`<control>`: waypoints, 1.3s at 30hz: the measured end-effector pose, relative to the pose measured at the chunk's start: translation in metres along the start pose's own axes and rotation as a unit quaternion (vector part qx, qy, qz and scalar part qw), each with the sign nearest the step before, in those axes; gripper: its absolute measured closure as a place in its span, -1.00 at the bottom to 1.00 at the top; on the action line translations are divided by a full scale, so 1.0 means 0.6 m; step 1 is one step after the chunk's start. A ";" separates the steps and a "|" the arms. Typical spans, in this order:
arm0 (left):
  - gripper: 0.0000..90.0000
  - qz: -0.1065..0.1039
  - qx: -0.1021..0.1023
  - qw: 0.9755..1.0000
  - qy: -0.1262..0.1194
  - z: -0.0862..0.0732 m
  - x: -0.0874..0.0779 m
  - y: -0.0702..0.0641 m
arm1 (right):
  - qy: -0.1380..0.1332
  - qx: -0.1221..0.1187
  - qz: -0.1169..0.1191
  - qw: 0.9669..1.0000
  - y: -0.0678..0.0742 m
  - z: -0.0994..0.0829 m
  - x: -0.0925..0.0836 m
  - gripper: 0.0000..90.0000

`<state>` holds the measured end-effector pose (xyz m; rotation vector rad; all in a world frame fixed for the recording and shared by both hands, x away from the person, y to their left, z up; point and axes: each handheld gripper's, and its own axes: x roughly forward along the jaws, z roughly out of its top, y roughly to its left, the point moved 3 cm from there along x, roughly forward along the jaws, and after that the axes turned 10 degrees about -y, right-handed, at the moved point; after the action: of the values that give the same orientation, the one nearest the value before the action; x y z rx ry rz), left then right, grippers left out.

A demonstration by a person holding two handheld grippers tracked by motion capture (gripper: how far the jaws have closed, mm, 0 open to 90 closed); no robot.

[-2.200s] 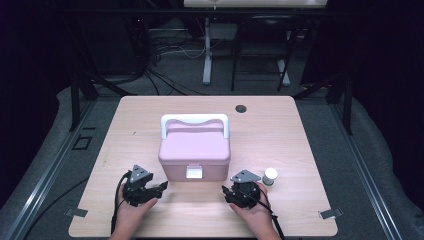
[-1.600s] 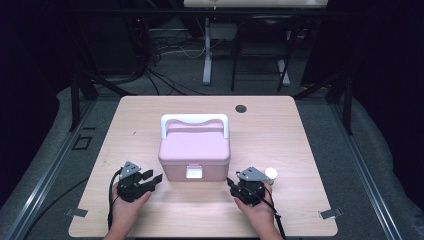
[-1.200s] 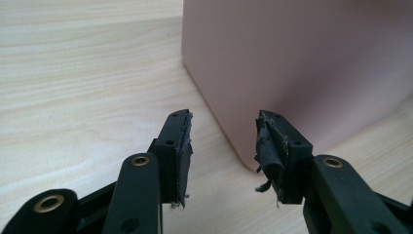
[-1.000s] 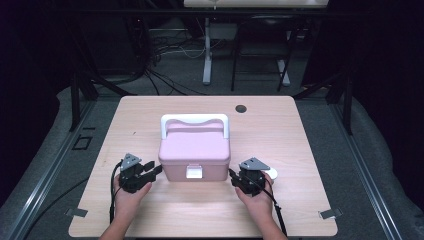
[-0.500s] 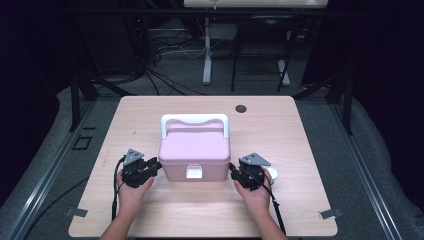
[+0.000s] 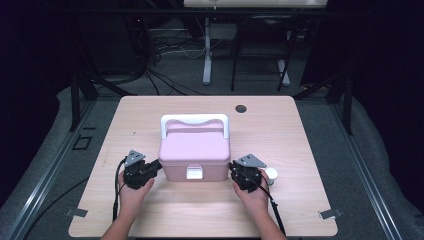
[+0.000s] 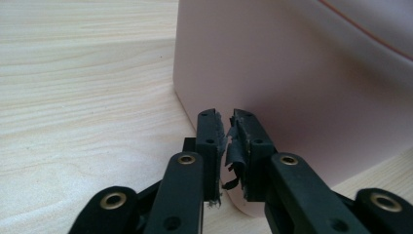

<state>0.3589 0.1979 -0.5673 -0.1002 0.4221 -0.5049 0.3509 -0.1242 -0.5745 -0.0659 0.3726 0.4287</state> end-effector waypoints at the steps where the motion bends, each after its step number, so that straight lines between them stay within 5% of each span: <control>1: 0.84 0.002 0.001 1.000 -0.003 0.000 0.001 -0.001 | 0.000 -0.001 -0.001 1.000 0.001 0.000 0.000 0.84; 39: 0.99 -0.006 0.018 1.000 0.009 -0.011 -0.023 -0.028 | 0.012 -0.014 -0.003 1.000 0.018 -0.009 -0.032 1.00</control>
<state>0.3375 0.1903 -0.5651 -0.0638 0.4306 -0.5247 0.3281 -0.1228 -0.5724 -0.1000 0.3901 0.4283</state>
